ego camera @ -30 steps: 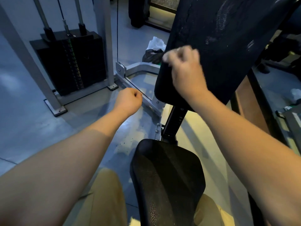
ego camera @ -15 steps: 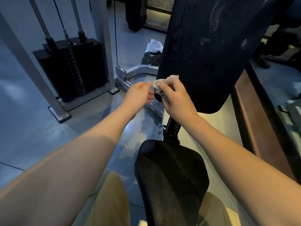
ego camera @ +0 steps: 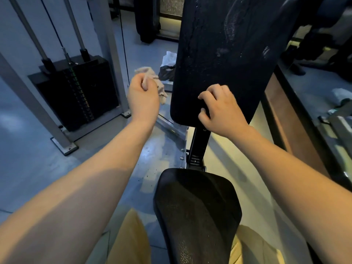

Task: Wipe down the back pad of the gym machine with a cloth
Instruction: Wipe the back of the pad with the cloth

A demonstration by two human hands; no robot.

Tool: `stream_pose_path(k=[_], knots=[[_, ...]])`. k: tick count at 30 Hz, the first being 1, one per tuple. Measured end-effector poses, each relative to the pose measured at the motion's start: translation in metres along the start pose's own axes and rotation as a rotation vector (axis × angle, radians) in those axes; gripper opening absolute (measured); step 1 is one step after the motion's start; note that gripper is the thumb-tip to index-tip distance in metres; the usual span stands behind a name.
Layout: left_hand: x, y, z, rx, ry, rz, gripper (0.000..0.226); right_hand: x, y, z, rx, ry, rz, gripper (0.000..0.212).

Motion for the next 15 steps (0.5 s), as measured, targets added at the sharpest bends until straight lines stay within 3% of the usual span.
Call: stream_pose_path(k=[3,6,10,15], knots=[[0.047,0.008,0.01,0.179,-0.23,-0.216,0.029,0.006,0.009,-0.012,-0.001,-0.023,0.139,0.037],[0.082,-0.01,0.033,0.191,-0.456,-0.415,0.048,0.012,0.011,-0.02,0.015,-0.01,0.199,0.04],[0.087,-0.024,0.041,0.184,-0.532,-0.354,0.056,0.018,0.014,-0.019,0.032,0.082,0.21,0.042],[0.092,-0.015,0.014,0.259,-0.479,-0.37,0.057,0.026,0.018,-0.017,0.02,0.189,0.227,0.042]])
Point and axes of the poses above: each hand's wrist, its own z-axis away from the middle knuckle, its own x-axis out of the palm, y = z × x, the point moved 9 cm from there along -z, towards the middle knuckle, and after that the axes turned 1 degree about -x, right-handed, at the moved point
